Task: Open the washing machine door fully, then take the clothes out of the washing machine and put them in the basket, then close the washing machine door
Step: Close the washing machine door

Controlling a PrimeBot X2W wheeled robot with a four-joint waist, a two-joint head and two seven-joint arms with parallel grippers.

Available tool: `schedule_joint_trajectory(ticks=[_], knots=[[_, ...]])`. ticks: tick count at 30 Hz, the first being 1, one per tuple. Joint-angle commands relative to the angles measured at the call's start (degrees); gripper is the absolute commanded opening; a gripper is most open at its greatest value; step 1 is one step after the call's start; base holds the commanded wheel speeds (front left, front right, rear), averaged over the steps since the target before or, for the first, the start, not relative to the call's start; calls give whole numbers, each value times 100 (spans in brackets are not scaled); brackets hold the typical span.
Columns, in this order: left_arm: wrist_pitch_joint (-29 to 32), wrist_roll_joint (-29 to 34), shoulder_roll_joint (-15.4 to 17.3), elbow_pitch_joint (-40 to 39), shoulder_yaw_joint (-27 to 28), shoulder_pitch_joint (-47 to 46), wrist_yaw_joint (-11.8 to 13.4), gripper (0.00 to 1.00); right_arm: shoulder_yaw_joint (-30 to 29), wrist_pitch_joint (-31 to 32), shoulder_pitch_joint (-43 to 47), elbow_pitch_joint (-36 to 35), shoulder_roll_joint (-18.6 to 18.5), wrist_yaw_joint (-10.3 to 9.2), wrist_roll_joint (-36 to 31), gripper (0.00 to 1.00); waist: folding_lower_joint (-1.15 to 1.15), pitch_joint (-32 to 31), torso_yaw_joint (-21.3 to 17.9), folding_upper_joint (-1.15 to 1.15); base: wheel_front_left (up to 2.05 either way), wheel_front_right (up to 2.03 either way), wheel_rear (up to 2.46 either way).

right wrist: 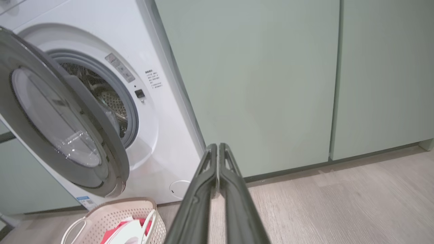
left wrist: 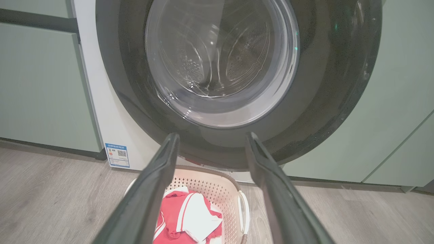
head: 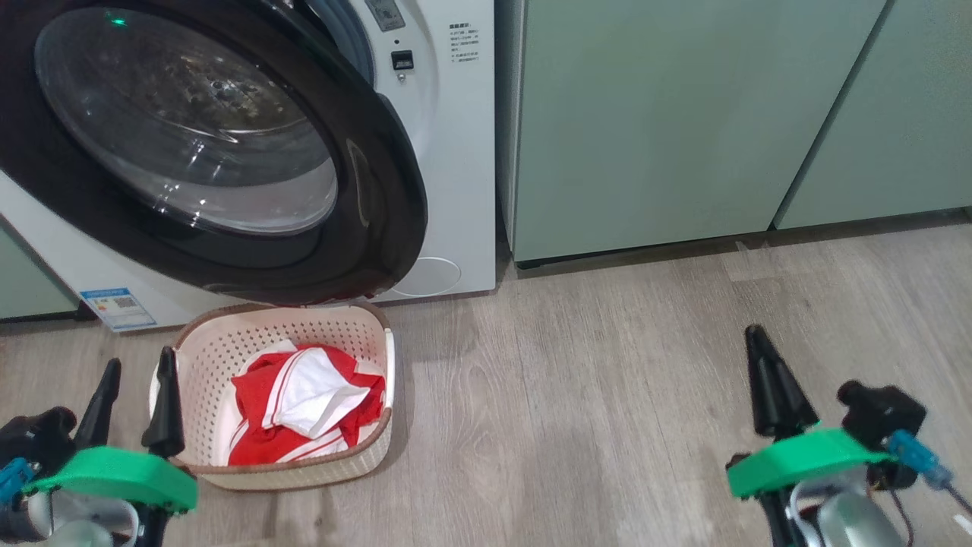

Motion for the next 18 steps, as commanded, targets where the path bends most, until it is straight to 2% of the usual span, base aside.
schedule_joint_trajectory(ticks=[1,5,10,14,18], knots=[[-38,93,177,-119,214,-155,-36,100,28,-36,-359,-253,21,37,76,0,0,9,22,0,0,0,0],[-38,159,127,-90,232,-122,-36,100,-138,-36,-639,-601,47,37,154,0,0,30,114,0,0,0,0],[-38,233,-3,-79,339,-92,-36,100,0,-36,-1103,-1138,63,37,166,0,0,59,295,0,0,0,0],[-38,292,-86,-50,322,-76,-36,100,504,-36,-1523,-1382,21,37,230,0,0,76,496,0,0,0,0],[-38,318,-166,-20,387,-115,-36,100,1269,-36,-2018,-1266,-82,37,309,0,0,123,696,0,0,0,0]])
